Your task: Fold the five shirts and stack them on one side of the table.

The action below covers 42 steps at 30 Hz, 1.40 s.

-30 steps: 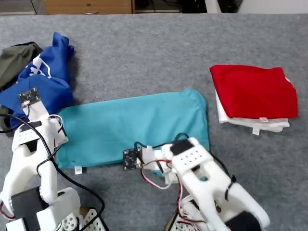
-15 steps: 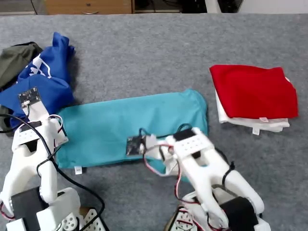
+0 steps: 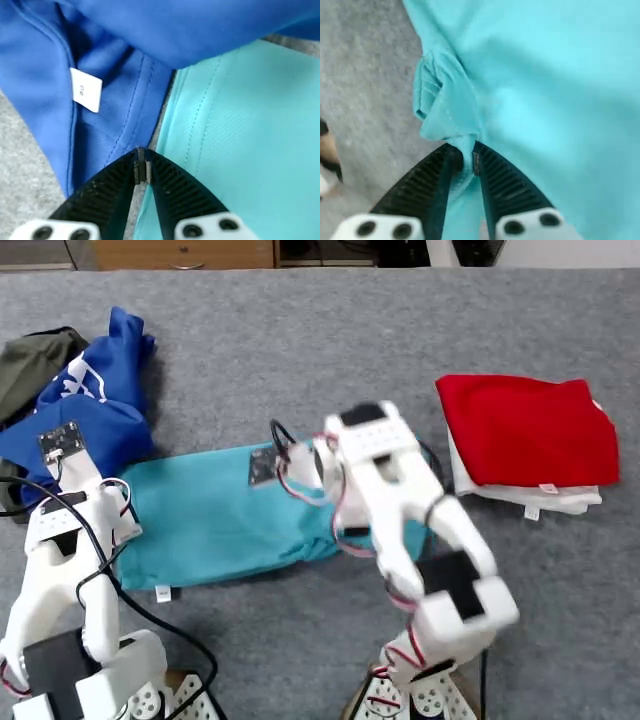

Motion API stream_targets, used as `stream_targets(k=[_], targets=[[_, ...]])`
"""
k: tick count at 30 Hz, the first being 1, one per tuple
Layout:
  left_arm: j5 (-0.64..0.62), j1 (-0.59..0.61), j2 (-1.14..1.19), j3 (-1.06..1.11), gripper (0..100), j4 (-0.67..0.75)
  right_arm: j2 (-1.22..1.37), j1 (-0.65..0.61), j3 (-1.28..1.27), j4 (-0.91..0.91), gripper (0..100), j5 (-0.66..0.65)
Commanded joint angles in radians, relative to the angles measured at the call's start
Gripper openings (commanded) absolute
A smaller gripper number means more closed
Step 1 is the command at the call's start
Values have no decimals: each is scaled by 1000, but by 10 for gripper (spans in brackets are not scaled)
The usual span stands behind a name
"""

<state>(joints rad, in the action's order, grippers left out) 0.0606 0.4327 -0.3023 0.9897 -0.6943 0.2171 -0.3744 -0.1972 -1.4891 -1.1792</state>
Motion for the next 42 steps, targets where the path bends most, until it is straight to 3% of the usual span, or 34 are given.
stream_targets(k=[1,6,10,14,18,26,28,31,35,42], targets=[[3,-14,-1,-40,19,0,173,-8,390,-189,2,-104],[3,-14,-1,-40,19,0,444,-10,817,-292,2,-138],[3,-14,-1,-40,19,0,585,-42,1010,-295,2,-138],[3,-14,-1,-40,19,0,621,-108,1067,-295,30,-126],[3,-15,-1,-41,19,0,604,-142,1098,-292,186,-21],[5,-15,-1,-41,19,2,578,-28,1190,-299,186,-8],[5,-15,-1,-41,19,2,522,25,1139,-299,143,18],[9,-15,-1,-41,19,2,394,79,952,-299,0,29],[34,-15,-1,-40,19,2,206,147,598,-247,2,31],[35,-17,-1,-38,19,-2,-13,223,74,104,3,103]])
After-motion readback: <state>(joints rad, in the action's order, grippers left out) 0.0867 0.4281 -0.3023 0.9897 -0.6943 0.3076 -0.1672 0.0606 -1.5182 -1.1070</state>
